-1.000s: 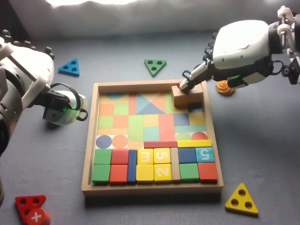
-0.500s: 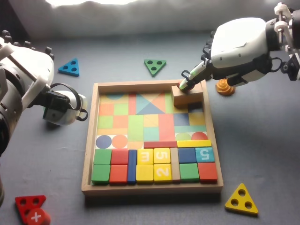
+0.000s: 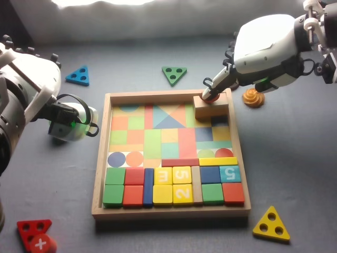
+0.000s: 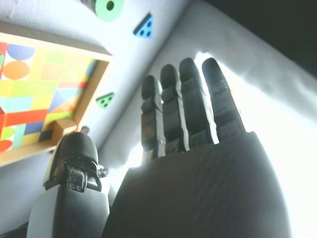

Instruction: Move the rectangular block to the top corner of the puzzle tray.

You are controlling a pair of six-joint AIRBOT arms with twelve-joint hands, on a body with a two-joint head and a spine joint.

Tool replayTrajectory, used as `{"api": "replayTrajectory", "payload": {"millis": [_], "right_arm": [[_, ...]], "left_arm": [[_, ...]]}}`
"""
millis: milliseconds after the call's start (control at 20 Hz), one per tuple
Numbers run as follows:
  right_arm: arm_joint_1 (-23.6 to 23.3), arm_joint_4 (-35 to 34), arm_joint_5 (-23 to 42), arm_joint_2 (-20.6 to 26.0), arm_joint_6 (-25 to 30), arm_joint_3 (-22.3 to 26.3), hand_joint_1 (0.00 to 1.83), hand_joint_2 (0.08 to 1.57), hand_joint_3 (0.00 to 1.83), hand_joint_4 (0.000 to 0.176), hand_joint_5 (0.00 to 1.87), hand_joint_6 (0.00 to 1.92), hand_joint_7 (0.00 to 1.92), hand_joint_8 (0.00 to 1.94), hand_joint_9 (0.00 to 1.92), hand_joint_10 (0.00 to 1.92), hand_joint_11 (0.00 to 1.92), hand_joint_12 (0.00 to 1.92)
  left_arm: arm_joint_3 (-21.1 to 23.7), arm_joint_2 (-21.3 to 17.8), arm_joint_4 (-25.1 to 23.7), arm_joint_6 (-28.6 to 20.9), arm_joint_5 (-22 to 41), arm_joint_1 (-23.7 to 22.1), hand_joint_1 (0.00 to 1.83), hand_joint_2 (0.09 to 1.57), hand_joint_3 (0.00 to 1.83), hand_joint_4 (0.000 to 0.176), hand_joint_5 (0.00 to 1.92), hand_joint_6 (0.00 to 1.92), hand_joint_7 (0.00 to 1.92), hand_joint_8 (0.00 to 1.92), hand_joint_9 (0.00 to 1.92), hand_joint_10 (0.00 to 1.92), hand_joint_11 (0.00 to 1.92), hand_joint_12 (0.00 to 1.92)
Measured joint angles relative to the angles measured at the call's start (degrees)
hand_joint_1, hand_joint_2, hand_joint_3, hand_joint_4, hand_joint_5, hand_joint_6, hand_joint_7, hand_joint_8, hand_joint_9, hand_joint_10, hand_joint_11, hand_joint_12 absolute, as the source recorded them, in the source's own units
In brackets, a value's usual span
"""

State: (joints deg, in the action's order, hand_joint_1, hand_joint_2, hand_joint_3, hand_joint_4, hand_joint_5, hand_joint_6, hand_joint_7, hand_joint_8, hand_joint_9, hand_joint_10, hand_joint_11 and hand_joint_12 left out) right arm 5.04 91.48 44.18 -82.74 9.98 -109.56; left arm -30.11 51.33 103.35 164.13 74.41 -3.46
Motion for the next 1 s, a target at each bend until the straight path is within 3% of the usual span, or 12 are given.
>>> {"api": "replayTrajectory", "payload": {"millis": [250,450,650,850,950,1000], "right_arm": [[-1.7,1.0,-2.4,-0.3,0.5,-0.3,1.73,1.22,0.0,0.0,0.58,0.0,1.25,1.94,1.45,1.92,1.5,1.92],[-2.9,1.4,-2.4,-0.3,1.9,-0.4,1.71,1.22,0.0,0.0,0.57,0.0,1.3,1.94,1.45,1.92,1.51,1.92],[-3.8,3.1,-2.3,-0.3,5.5,-0.4,1.74,1.21,0.0,0.0,0.58,0.0,1.3,1.94,1.45,1.92,1.5,1.92],[-3.8,6.1,-1.4,-0.3,11.6,-0.4,1.62,1.26,0.02,0.0,0.54,0.01,1.33,1.94,1.47,1.92,1.51,1.92],[-3.8,7.1,-0.9,-0.2,13.7,-0.3,1.43,1.26,0.01,0.0,0.51,0.0,1.28,1.94,1.49,1.92,1.53,1.92],[-3.8,7.5,-0.6,-0.1,13.8,-0.3,1.43,1.26,0.01,0.0,0.51,0.0,1.28,1.94,1.49,1.92,1.53,1.92]], "left_arm": [[0.0,0.0,0.0,0.0,0.0,0.0,0.0,1.3,0.0,0.0,0.35,0.0,0.34,0.0,0.27,0.0,0.0,0.41],[0.0,0.0,0.0,0.0,-0.1,0.0,0.0,1.3,0.0,0.0,0.36,0.01,0.36,0.0,0.29,0.0,0.0,0.48],[0.0,0.0,0.0,0.0,0.0,0.0,0.0,1.3,0.0,0.0,0.34,0.0,0.34,0.01,0.28,0.01,0.0,0.44],[0.0,0.0,0.0,0.0,0.0,0.0,0.0,1.3,0.0,0.0,0.36,0.01,0.36,0.01,0.31,0.01,0.0,0.52],[0.0,0.0,0.1,0.0,0.0,0.0,0.0,1.3,0.0,0.0,0.36,0.0,0.35,0.0,0.29,0.0,0.0,0.5],[0.0,0.0,0.1,0.0,0.0,0.0,0.0,1.3,0.0,0.0,0.36,0.0,0.35,0.0,0.29,0.0,0.0,0.5]]}}
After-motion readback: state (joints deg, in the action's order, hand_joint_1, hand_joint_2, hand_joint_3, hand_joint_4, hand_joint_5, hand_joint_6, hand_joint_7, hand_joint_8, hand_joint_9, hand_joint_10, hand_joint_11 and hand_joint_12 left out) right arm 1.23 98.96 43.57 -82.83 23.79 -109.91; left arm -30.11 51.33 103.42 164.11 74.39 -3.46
